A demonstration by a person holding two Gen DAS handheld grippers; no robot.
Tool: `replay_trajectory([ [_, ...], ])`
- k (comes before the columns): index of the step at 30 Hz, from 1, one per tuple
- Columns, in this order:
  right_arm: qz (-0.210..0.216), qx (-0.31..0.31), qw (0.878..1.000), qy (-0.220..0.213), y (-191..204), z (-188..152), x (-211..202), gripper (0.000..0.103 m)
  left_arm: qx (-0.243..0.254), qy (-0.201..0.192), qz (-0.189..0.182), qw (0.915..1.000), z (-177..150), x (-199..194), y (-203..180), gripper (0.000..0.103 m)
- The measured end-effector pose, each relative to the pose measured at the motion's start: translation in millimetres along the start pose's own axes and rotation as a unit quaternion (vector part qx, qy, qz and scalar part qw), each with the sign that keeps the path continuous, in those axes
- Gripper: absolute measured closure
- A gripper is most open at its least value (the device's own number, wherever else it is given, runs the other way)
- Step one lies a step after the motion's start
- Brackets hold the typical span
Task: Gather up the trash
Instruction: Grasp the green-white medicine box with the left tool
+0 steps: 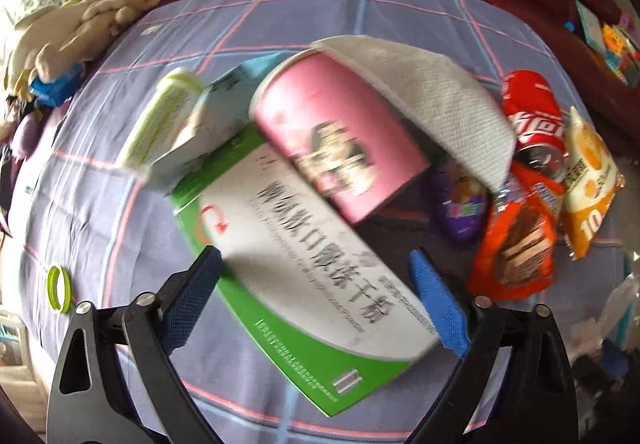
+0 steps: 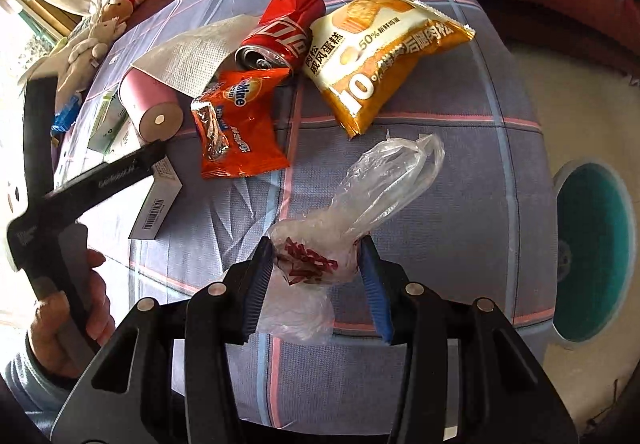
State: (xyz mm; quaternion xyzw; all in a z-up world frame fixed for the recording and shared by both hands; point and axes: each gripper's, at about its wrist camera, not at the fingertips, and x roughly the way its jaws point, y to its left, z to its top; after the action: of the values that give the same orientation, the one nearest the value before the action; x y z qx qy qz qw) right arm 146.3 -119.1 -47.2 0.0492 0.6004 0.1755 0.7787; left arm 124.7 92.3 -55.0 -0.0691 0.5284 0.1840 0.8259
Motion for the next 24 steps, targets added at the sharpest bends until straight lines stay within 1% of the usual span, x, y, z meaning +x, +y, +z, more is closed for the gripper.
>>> replay_trajectory([
  [1, 0.001, -0.001, 1.000, 0.000, 0.5, -0.2, 0.7, 0.060, -0.006, 0.001, -0.002, 1.0000, -1.9, 0.8, 4.9, 0.004],
  [2, 0.002, -0.002, 1.000, 0.000, 0.0, -1.0, 0.6, 0.060, -0.012, 0.012, -0.003, 0.9998, -5.1, 4.7, 10.5, 0.004],
  [5, 0.007, -0.004, 1.000, 0.000, 4.1, -1.2, 1.9, 0.060, -0.041, 0.056, -0.028, 0.9972, -15.7, 20.6, 26.2, 0.004],
  [6, 0.007, -0.005, 1.000, 0.000, 6.0, -1.7, 2.3, 0.060, -0.042, 0.055, -0.032, 0.9971, -17.8, 21.8, 27.4, 0.004],
  [7, 0.006, -0.007, 1.000, -0.001, 8.0, -2.4, 2.4, 0.060, -0.033, 0.048, -0.028, 0.9979, -18.2, 20.1, 25.4, 0.004],
  [8, 0.005, -0.008, 1.000, -0.002, 10.3, -2.5, 2.5, 0.060, -0.024, 0.047, -0.034, 0.9980, -17.9, 19.2, 22.6, 0.007],
  [9, 0.004, -0.008, 1.000, -0.002, 11.6, -2.7, 2.2, 0.060, -0.020, 0.044, -0.041, 0.9980, -17.8, 16.8, 21.0, 0.010],
  [10, -0.002, -0.011, 1.000, -0.005, 12.8, -3.9, 0.8, 0.060, -0.018, 0.038, -0.043, 0.9982, -17.4, 13.7, 20.5, 0.018],
  [11, -0.004, -0.011, 1.000, -0.006, 12.8, -4.3, -0.2, 0.060, -0.012, 0.031, -0.048, 0.9983, -17.1, 10.5, 20.2, 0.022],
  [13, -0.004, -0.008, 1.000, -0.009, 10.1, -6.4, -3.5, 0.060, 0.004, 0.020, -0.049, 0.9986, -18.7, 3.7, 18.9, 0.025],
  [16, -0.005, -0.001, 1.000, -0.012, 3.3, -10.0, -8.9, 0.061, 0.019, 0.011, -0.060, 0.9980, -24.2, -8.5, 17.4, 0.025],
  [21, 0.003, 0.007, 1.000, -0.017, -4.9, -15.6, -17.2, 0.061, 0.046, -0.023, -0.065, 0.9966, -35.8, -35.4, 22.3, 0.025],
  [24, 0.004, 0.006, 1.000, -0.027, -7.2, -17.5, -25.2, 0.061, 0.049, -0.049, -0.082, 0.9942, -37.4, -54.3, 32.6, 0.025],
])
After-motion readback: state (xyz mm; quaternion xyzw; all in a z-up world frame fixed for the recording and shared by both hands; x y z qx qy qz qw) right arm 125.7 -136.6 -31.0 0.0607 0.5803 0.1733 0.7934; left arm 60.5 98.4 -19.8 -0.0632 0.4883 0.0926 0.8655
